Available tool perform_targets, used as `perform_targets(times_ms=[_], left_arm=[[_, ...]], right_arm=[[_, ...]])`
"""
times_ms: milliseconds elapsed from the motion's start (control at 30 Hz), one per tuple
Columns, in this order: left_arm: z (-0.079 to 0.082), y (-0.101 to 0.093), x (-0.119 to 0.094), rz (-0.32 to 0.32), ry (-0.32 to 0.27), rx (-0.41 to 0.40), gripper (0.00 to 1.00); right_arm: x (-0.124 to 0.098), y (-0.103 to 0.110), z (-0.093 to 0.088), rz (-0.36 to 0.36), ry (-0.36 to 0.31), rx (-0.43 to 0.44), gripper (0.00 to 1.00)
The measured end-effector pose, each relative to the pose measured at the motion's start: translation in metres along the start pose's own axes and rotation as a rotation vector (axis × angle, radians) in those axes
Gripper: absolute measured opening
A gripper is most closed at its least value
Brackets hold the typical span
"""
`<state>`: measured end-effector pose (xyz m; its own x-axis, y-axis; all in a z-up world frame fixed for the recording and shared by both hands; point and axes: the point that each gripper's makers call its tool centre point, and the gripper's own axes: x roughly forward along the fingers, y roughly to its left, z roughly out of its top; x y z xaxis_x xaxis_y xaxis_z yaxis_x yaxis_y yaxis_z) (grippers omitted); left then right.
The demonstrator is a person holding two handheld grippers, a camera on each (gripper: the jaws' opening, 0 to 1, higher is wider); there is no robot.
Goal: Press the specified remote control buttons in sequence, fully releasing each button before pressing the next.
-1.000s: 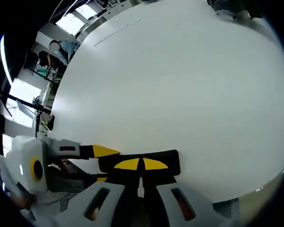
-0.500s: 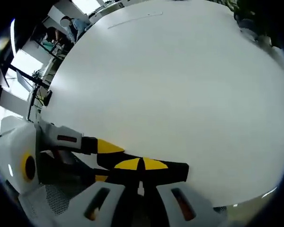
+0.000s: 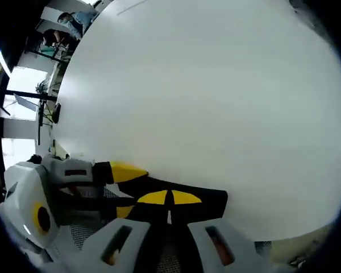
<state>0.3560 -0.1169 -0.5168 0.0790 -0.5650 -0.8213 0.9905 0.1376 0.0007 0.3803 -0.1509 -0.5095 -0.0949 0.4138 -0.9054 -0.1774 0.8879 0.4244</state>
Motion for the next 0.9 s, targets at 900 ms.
perform_targets(times_ms=[900], left_arm=[[0.000, 0.001, 0.001, -0.002, 0.000, 0.000, 0.25]], right_arm=[[0.001, 0.015, -0.018, -0.076, 0.224, -0.039, 0.00]])
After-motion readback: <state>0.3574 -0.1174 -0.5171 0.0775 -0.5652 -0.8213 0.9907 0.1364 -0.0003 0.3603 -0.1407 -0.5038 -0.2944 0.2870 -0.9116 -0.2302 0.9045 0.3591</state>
